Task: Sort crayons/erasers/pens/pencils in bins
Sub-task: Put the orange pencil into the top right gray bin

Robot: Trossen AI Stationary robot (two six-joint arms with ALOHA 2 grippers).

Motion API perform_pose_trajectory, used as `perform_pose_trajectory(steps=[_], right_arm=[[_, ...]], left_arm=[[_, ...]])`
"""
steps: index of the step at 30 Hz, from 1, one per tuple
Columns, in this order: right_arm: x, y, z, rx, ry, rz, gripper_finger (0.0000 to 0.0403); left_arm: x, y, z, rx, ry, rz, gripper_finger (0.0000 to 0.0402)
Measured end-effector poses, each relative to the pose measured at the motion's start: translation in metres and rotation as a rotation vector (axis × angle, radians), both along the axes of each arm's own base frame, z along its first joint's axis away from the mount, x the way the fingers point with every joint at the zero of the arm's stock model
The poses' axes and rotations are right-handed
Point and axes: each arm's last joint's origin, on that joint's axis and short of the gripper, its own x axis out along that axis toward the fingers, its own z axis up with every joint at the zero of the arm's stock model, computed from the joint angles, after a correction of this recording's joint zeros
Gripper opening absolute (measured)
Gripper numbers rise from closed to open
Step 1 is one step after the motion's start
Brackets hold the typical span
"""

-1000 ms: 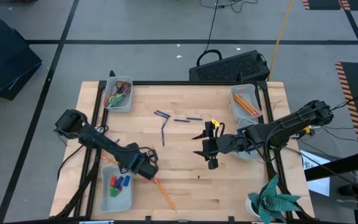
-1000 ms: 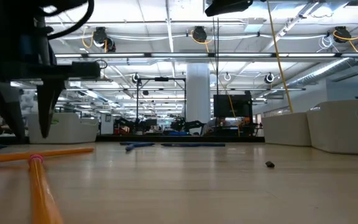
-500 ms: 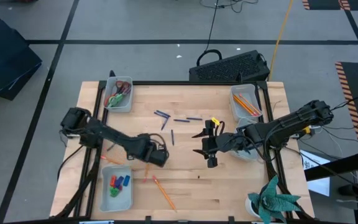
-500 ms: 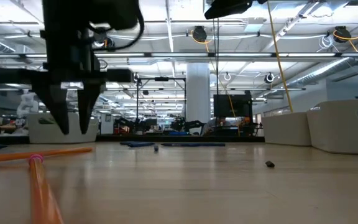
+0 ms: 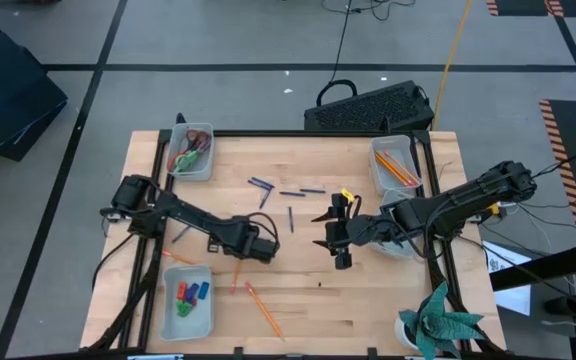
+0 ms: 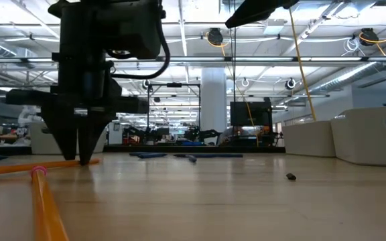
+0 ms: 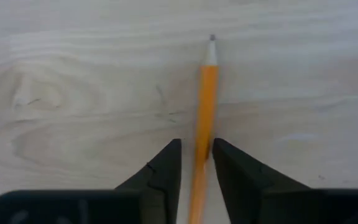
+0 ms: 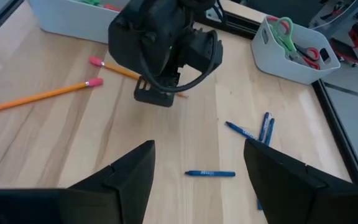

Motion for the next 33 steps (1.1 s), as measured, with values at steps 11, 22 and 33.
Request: perform_pose_trajectory(steps=[11, 22, 33], right_arm=[[-0.001, 0.002, 0.0, -0.014, -0.007, -0.013, 0.0238], [-0.001, 0.009, 0.002, 0.066, -0.024, 0.023, 0.0238], [0.006, 0.002, 0.008, 0.256, -0.122, -0.107, 0.0238]], left_arm=[[0.0, -0.005, -0.006, -0.016, 0.021, -0.036, 0.0022], [-0.005, 0.0, 0.016, -0.066, -0.027, -0.042, 0.0009], [-0.019, 0.012, 0.096, 0.152, -0.411, -0.126, 0.0004]])
